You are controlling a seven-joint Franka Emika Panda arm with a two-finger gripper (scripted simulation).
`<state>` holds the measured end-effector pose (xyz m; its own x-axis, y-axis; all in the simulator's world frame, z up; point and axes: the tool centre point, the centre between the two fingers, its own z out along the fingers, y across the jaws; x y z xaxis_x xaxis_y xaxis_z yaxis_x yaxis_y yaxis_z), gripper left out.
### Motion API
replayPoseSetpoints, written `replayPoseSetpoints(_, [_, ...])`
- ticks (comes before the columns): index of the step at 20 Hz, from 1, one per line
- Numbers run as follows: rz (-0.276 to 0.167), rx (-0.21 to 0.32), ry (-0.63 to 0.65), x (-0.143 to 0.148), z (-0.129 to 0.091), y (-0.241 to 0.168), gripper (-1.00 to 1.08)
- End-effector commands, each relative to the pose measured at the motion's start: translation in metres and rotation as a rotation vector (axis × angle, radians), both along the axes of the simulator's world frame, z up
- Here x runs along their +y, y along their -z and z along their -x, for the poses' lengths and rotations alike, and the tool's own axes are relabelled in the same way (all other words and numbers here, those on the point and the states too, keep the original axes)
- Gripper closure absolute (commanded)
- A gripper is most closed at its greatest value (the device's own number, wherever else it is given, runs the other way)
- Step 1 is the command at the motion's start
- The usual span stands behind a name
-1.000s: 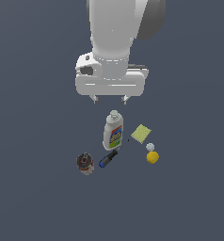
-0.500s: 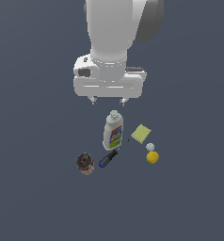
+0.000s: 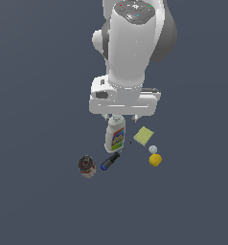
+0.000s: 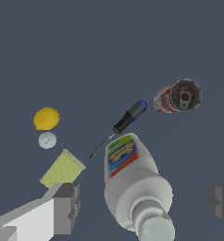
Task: Pick up a designated object from a clutter of objects.
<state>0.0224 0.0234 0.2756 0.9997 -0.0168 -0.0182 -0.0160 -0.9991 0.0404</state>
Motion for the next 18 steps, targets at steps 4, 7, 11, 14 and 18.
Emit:
replayPoseSetpoints(4, [0.000, -0.007, -0.002, 0.039, -0.023, 0.043, -0.92])
replayPoseSetpoints(7, [-0.004, -0.011, -0.003, 0.065, -0.035, 0.071, -0.92])
replayPoseSetpoints(11, [-0.012, -0.015, -0.003, 0.099, -0.045, 0.110, -0.92])
replayPoseSetpoints(14, [-0.019, -0.017, -0.003, 0.122, -0.049, 0.136, -0.92])
replayPoseSetpoints(18, [-0.028, -0.018, -0.001, 0.146, -0.050, 0.164, -0.92])
